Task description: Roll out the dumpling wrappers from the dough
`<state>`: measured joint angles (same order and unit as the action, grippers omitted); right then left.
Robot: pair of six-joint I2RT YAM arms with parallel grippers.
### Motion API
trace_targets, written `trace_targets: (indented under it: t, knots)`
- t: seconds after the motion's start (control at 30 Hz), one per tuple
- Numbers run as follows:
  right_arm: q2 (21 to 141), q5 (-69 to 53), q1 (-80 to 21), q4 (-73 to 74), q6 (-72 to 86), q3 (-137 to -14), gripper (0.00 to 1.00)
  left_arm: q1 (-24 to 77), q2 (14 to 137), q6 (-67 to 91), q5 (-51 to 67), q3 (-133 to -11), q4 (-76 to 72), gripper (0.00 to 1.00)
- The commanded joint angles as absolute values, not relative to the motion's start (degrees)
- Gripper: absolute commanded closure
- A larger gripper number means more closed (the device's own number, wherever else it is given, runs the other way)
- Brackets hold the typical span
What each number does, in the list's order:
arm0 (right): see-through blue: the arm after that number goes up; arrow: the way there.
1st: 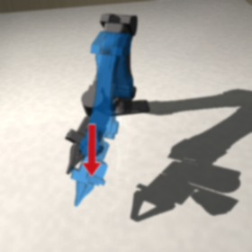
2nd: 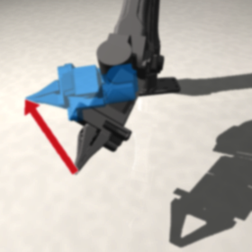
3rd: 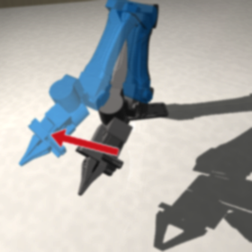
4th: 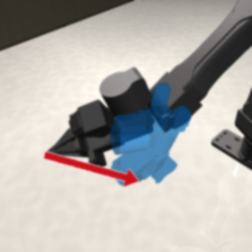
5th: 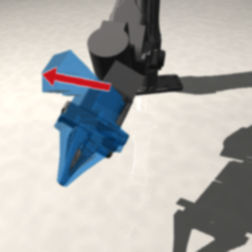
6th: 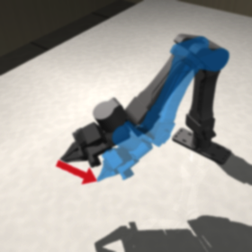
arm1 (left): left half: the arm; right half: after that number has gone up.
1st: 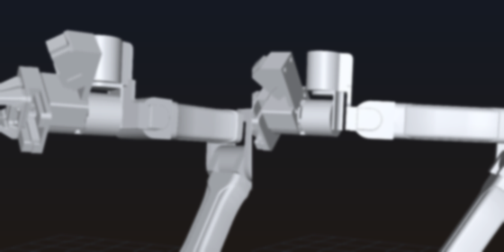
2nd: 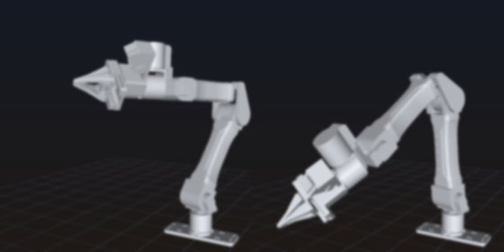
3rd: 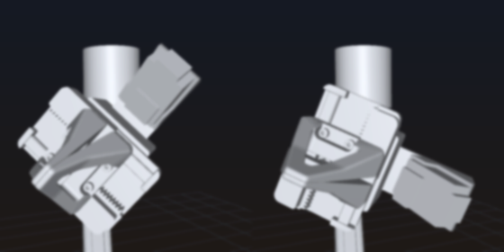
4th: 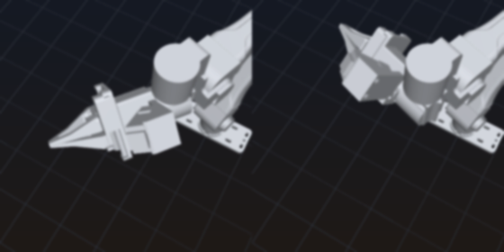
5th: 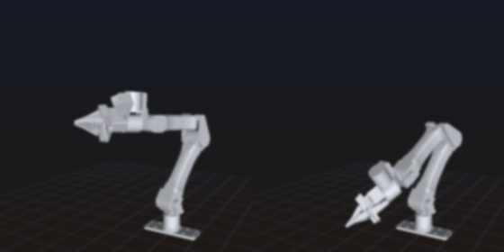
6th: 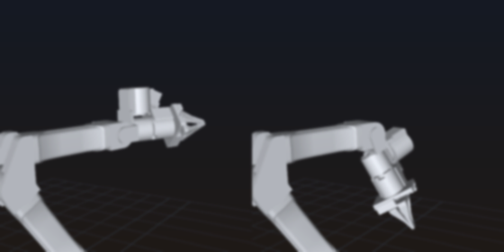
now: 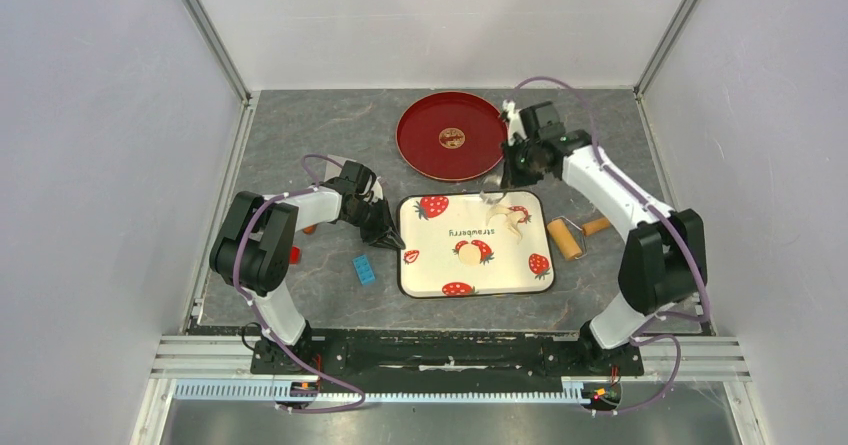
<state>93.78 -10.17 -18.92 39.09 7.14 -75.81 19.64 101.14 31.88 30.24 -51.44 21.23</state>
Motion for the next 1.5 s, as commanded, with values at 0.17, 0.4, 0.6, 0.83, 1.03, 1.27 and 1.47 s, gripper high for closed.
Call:
trace_targets:
  t: [0.17,0.4,0.6,0.83,1.03,1.27,1.47]
  knots:
    - [106.19,-5.11,-7.93,44.62,2.99,-91.39,1.0,20.71,106.25,27.7,16.7,-48.17,22.5,0.98]
    - [114.94,-5.97,-3.84,43.44,2.97,-94.74,1.0,20.74,106.34,27.55,16.71,-48.24,22.52,0.98]
    - [117.25,-5.25,-2.13,41.24,3.15,-91.67,0.91,20.73,106.37,27.41,16.89,-48.34,22.66,0.98]
    - [115.56,-5.3,-1.53,38.89,3.39,-87.88,0.57,20.7,105.56,27.2,17.34,-48.13,22.13,0.98]
    - [110.32,-6.8,-1.54,37.88,3.57,-85.36,0.24,20.72,99.43,27.04,17.41,-47.27,19.73,0.81]
    - [99.32,-9.84,-1.49,34.74,3.61,-75.2,0.02,20.66,87.84,27.46,17.5,-48.05,18.63,0.57]
    - [89.68,-12.89,-1.58,33.83,4.07,-64.84,0.02,20.22,78.34,26.74,17.96,-49.49,18.44,0.37]
